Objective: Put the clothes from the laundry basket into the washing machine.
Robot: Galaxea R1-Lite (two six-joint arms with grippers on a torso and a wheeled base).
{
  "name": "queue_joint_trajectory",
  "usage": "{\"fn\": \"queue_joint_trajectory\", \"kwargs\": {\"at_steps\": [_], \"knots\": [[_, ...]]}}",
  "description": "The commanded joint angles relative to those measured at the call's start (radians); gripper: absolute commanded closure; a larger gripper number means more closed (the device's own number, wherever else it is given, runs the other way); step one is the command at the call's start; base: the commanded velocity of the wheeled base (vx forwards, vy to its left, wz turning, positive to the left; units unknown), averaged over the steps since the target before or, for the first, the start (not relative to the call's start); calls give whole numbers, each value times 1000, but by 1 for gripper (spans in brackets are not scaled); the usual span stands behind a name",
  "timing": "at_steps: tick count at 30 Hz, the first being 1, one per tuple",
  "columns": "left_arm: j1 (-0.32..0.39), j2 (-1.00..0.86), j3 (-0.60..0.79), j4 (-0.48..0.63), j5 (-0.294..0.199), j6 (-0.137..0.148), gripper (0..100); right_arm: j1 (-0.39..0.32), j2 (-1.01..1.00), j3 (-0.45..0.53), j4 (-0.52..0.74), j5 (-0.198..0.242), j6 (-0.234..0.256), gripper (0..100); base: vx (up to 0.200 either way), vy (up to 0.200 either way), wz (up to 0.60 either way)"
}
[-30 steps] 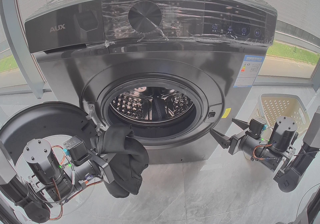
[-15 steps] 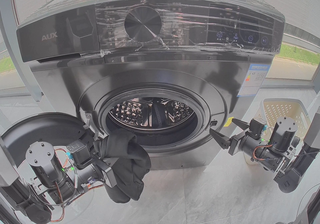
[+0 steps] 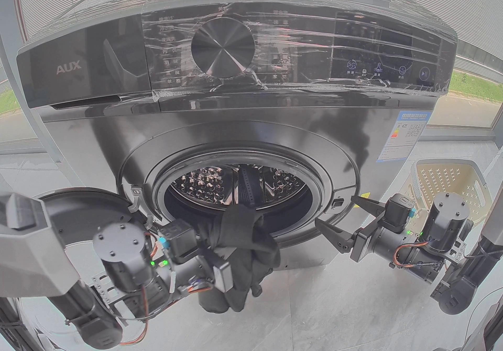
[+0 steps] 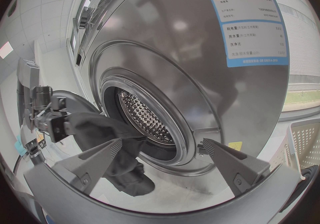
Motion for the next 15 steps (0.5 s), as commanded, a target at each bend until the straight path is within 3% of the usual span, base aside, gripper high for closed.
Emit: {"fn": "queue_joint_trajectory", "kwargs": {"at_steps": [1, 7, 15], "knots": [[82, 299, -296, -4, 5, -14, 100, 35, -4, 15, -1, 0, 0, 0, 0, 0, 0], [142, 403, -466, 7, 39, -17, 100, 48, -3, 24, -1, -1, 0, 0, 0, 0, 0], [162, 478, -604, 56, 97, -17, 100, 48, 2, 22, -1, -3, 0, 0, 0, 0, 0]]}}
